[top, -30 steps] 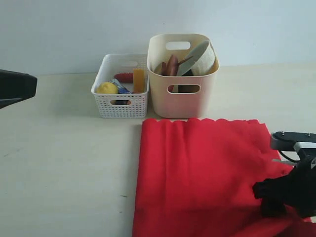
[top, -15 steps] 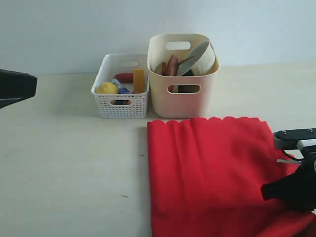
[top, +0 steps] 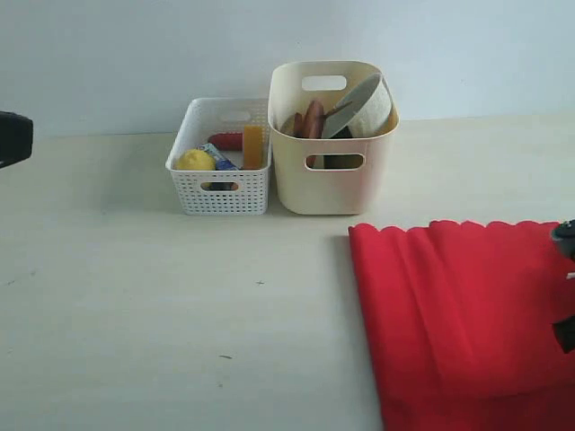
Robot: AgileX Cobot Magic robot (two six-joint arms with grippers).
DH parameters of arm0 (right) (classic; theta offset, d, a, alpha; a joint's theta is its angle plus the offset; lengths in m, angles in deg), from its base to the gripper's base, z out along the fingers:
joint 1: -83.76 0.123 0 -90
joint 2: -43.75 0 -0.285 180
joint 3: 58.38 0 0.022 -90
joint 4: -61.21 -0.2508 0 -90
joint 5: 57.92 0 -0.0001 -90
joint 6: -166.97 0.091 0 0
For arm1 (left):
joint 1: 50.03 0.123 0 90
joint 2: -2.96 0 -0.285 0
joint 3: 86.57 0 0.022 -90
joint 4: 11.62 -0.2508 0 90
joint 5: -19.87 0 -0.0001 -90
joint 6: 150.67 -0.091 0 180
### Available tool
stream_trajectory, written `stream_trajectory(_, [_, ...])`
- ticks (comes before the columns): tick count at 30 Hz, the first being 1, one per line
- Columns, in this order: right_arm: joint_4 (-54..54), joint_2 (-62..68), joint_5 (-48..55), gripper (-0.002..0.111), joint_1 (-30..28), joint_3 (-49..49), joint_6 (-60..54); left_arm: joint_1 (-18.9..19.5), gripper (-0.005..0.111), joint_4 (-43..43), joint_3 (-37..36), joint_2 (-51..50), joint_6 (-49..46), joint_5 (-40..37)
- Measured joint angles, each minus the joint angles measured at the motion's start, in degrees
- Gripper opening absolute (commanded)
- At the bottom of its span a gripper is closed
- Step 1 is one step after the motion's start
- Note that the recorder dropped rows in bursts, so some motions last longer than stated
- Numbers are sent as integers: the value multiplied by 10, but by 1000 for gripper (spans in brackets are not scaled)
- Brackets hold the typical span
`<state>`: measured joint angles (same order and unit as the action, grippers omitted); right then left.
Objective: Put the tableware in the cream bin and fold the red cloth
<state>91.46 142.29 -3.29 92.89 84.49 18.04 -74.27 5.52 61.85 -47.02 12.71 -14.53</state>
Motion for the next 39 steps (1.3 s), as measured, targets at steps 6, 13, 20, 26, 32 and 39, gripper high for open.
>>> stream_trajectory(6, [-6,0,-15,0,-71,18,-22,0,105,0,0,36,12,0])
stream_trajectory(13, [-46,24,-65,0,-163,47,-78,0,105,0,0,85,22,-18])
stream_trajectory(20, [-106,80,-85,0,-228,106,-144,0,105,0,-28,141,36,-19])
stream_trajectory(26, [-148,133,-97,0,-262,164,-193,0,105,-1,-64,182,48,-12])
stream_trajectory(32, [-202,195,-102,0,-287,232,-251,0,105,-2,-103,203,70,-12])
stream_trajectory(39, [-303,261,-104,0,-303,335,-338,0,105,-2,-117,205,85,1])
